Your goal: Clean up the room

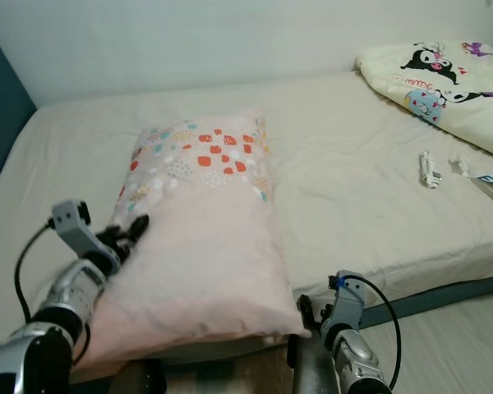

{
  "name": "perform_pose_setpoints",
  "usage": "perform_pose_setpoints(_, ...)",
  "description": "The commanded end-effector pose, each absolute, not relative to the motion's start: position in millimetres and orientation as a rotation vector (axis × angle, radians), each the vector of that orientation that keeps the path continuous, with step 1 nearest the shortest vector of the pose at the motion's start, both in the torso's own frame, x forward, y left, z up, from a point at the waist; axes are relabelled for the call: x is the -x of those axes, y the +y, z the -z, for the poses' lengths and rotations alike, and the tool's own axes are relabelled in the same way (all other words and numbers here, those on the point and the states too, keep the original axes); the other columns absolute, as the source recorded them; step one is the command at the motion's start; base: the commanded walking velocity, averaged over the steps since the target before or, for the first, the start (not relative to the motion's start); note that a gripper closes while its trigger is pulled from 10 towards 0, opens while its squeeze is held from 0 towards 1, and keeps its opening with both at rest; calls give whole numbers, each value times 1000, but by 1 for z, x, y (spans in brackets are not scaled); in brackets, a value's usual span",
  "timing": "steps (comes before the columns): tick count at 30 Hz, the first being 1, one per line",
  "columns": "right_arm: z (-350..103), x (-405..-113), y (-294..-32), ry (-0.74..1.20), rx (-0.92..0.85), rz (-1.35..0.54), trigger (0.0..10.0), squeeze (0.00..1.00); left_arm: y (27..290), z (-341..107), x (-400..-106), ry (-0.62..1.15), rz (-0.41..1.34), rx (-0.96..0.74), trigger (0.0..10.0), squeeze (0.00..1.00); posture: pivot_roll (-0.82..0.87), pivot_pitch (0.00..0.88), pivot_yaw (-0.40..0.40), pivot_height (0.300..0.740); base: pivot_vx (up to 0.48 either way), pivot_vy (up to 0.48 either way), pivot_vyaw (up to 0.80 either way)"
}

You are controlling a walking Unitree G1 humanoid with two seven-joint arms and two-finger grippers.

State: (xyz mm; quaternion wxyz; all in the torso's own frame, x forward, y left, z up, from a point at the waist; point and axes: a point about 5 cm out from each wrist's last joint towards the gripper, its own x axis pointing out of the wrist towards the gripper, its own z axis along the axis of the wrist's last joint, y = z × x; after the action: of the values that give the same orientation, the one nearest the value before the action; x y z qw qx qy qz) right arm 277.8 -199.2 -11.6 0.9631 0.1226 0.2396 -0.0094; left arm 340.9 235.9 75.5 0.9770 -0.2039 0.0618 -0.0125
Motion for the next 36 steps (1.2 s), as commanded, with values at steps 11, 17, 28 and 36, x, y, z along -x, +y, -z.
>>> perform_pose_setpoints(11,9,-279,-201,451,-264,19,10000,0,234,-48,-324,229,-18,484,10000,0,-133,121,0,315,0,0,0)
perform_pose_setpoints(17,8,-280,-200,444,-267,20,10000,0,205,-36,-322,269,89,736,10000,0,-136,120,2,315,0,0,0)
perform_pose_setpoints(28,8,-278,-203,442,-269,30,10000,0,148,-28,-307,279,444,1170,10000,0,-144,125,1,315,0,0,0)
perform_pose_setpoints(36,8,-278,-204,443,-271,35,10000,0,125,-32,-310,308,575,962,7843,0,-135,127,3,315,0,0,0)
